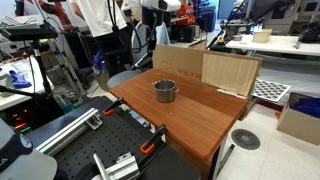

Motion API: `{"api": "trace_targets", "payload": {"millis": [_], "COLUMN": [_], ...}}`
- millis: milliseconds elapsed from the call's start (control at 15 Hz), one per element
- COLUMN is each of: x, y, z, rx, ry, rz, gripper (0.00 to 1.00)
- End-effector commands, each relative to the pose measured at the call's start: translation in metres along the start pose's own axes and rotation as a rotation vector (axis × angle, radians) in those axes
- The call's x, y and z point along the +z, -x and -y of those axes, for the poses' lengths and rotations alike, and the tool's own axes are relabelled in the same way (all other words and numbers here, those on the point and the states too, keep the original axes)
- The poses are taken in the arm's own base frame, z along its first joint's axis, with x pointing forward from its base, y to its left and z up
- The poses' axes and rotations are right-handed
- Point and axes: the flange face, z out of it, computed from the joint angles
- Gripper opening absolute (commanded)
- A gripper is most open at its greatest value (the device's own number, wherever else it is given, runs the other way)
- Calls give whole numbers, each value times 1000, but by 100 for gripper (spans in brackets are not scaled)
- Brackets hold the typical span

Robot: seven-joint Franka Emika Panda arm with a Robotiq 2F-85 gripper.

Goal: Pick the marker from the pot and put it on the table

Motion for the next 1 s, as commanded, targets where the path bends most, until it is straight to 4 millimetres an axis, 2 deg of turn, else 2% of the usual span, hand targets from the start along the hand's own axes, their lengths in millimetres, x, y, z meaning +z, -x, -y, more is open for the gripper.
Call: {"api": "trace_targets", "payload": {"millis": [0, 400, 933], "x": [25, 88, 155], "y": [-1, -13, -37], "z": [23, 56, 97], "rx": [-8, -7, 2], "ry": [50, 138, 256], "rz": [37, 113, 115], "gripper": [6, 6, 6]}}
